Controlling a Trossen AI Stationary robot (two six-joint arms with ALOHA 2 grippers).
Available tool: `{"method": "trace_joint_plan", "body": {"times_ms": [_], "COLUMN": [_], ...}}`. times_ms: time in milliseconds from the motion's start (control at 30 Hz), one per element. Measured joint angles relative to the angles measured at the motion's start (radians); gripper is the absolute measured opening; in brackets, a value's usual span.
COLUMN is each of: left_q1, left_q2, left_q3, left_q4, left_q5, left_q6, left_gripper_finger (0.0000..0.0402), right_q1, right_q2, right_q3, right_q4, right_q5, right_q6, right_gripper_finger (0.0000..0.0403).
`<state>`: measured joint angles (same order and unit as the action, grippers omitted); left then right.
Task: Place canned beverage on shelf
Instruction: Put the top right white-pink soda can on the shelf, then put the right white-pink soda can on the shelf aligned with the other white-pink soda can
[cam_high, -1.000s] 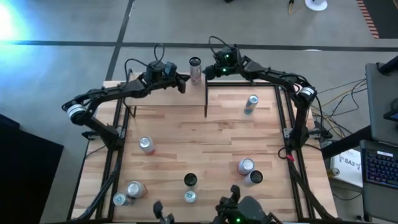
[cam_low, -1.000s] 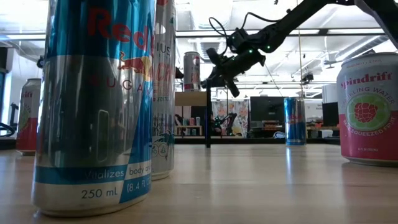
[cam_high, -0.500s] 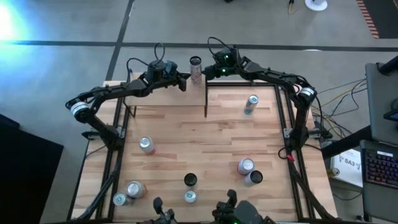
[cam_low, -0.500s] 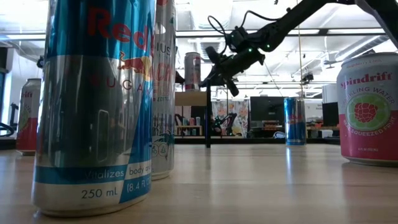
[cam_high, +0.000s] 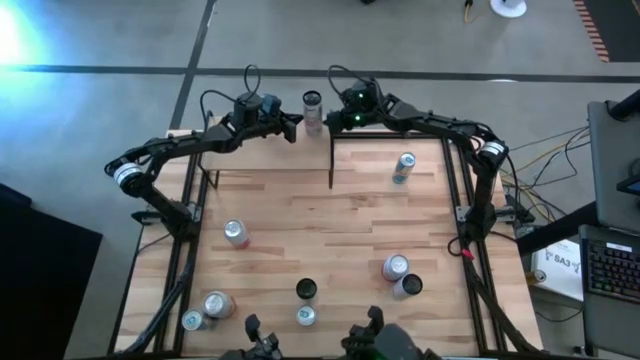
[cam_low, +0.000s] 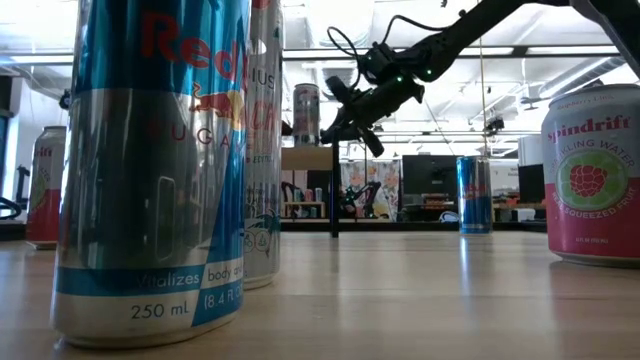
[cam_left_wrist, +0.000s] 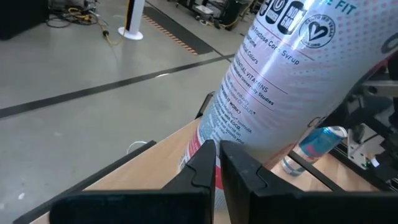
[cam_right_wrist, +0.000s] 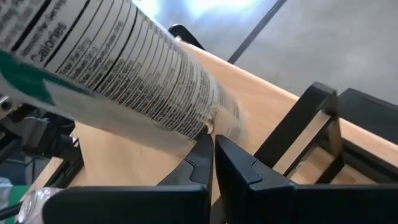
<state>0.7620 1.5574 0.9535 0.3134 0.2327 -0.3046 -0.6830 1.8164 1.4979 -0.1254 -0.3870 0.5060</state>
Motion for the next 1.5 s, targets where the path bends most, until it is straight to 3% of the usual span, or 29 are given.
{"method": "trace_joint_plan", "body": {"times_ms": [533, 733, 867, 1000, 1133, 1233, 1333, 1500], "left_q1": [0.018, 0.039, 0.023, -0.020, -0.048, -0.053, -0.062, -0.147], "left_q2": [-0.049, -0.172, -0.285, -0.403, -0.447, -0.455, -0.453, -0.471], "left_q3": [0.000, 0.000, 0.000, 0.001, 0.001, 0.005, 0.013, 0.014], "left_q4": [-0.036, -0.214, -0.309, -0.296, -0.303, -0.296, -0.297, -0.296], "left_q5": [-0.005, -0.007, 0.031, 0.082, 0.068, 0.062, 0.077, 0.073], "left_q6": [0.058, 0.121, 0.154, 0.150, 0.156, 0.034, -0.106, -0.127], "left_gripper_finger": [0.0006, 0.0030, 0.0049, 0.0067, 0.0076, 0.0076, 0.0075, 0.0075], "right_q1": [-0.015, -0.022, -0.017, 0.030, 0.055, 0.063, 0.065, 0.109], "right_q2": [-0.047, -0.202, -0.332, -0.469, -0.588, -0.636, -0.653, -0.683], "right_q3": [0.003, 0.003, 0.003, -0.013, -0.070, -0.116, -0.149, -0.214], "right_q4": [-0.036, -0.247, -0.498, -0.756, -0.784, -0.755, -0.748, -0.767], "right_q5": [0.030, 0.028, 0.018, 0.020, 0.020, 0.023, 0.019, 0.028], "right_q6": [-0.018, -0.158, -0.289, -0.413, -0.509, -0.578, -0.517, -0.438], "right_gripper_finger": [0.0009, 0.0009, 0.0009, 0.0009, 0.0009, 0.0009, 0.0009, 0.0009]}}
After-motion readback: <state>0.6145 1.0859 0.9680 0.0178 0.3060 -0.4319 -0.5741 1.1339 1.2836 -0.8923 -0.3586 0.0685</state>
